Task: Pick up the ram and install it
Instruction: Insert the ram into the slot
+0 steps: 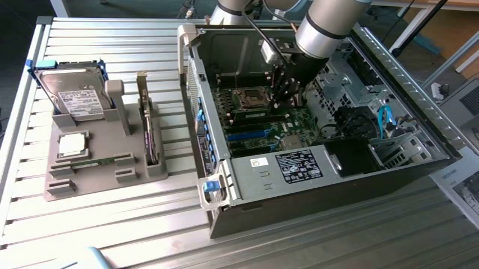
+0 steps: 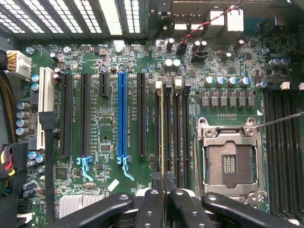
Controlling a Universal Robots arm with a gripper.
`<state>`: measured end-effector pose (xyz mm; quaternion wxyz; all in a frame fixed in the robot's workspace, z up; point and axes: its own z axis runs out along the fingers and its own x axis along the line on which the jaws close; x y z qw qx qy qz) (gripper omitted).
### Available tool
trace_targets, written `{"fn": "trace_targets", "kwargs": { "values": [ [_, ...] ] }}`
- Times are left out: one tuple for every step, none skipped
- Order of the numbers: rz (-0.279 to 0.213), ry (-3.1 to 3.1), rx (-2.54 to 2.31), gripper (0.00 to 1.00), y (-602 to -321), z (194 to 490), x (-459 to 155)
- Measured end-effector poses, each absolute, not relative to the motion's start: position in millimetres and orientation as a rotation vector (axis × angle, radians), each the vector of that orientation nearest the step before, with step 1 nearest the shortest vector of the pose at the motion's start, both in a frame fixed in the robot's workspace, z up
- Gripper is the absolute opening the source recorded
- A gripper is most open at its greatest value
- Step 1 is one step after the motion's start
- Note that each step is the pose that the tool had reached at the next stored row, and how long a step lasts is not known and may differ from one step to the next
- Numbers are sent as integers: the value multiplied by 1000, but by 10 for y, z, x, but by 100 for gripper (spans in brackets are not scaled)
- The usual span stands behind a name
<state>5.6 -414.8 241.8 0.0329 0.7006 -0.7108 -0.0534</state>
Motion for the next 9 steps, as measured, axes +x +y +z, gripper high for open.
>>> {"fn": "trace_targets", "kwargs": {
  "values": [
    [-164, -2187, 2156, 12, -4148, 2418, 56],
    [-164, -2187, 2156, 12, -4148, 2418, 56],
    [-164, -2187, 2156, 12, -4148, 2418, 56],
    [-164, -2187, 2156, 12, -4148, 2418, 53],
    [-165, -2187, 2156, 12, -4148, 2417, 52],
    [-164, -2187, 2156, 12, -4148, 2418, 52],
    [-164, -2187, 2156, 12, -4148, 2418, 52],
    [-165, -2187, 2156, 12, -4148, 2417, 52],
    [-165, -2188, 2156, 12, -4150, 2417, 52]
  ]
}}
